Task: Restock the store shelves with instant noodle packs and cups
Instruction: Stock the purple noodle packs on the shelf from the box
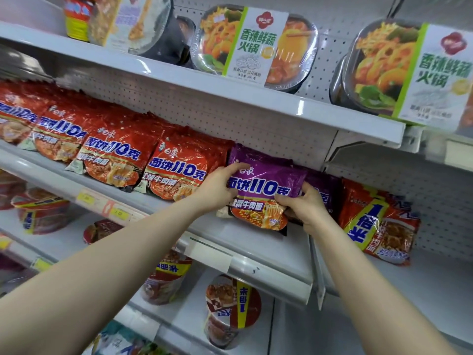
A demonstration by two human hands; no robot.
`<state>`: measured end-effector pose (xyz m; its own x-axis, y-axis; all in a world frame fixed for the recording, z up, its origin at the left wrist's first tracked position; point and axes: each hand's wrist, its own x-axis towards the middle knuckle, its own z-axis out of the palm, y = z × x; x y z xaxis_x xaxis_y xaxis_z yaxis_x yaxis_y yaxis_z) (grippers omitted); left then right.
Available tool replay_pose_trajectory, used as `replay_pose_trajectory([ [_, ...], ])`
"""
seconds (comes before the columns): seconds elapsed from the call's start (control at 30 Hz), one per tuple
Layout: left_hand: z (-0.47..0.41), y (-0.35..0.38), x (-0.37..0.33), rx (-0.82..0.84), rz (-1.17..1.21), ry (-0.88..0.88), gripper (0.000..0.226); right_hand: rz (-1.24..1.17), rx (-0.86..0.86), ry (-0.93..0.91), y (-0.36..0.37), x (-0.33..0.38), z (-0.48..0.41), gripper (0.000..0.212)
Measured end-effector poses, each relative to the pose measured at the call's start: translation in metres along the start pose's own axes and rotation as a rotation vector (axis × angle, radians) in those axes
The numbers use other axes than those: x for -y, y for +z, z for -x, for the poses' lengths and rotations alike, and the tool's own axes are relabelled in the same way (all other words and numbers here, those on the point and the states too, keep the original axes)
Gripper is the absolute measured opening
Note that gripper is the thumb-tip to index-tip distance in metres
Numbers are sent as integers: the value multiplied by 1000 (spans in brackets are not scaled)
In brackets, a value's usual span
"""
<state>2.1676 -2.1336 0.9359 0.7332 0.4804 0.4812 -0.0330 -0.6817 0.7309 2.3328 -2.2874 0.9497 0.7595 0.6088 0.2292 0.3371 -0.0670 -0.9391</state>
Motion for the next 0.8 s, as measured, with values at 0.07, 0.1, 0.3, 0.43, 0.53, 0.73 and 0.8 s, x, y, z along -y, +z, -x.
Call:
replay_pose_trajectory([
  [0.07, -4, 7, 2, -2, -99, -22, 69, 51, -36, 18, 3, -5, -8, 45],
  [0.1, -6, 10, 3, 5, -129, -42, 70, 64, -52, 35, 5, -8, -12, 42],
  [0.3, -8, 14, 9, 63, -233, -101, 70, 138, -157, 107, 29, -14, -28, 36],
  [0.43, -6, 15, 15, 100, -308, -86, 67, 323, -198, 58, 47, -12, -45, 40],
  [0.53, -3, 13, 18, 116, -350, -69, 62, 442, -229, 60, 58, -7, -51, 63],
  [0.73, 0, 9, 21, 168, -447, -81, 59, 509, -152, 12, 65, -6, -48, 67],
  [0.8, -1, 9, 23, 182, -467, -89, 59, 545, -125, -44, 64, -7, -42, 74],
])
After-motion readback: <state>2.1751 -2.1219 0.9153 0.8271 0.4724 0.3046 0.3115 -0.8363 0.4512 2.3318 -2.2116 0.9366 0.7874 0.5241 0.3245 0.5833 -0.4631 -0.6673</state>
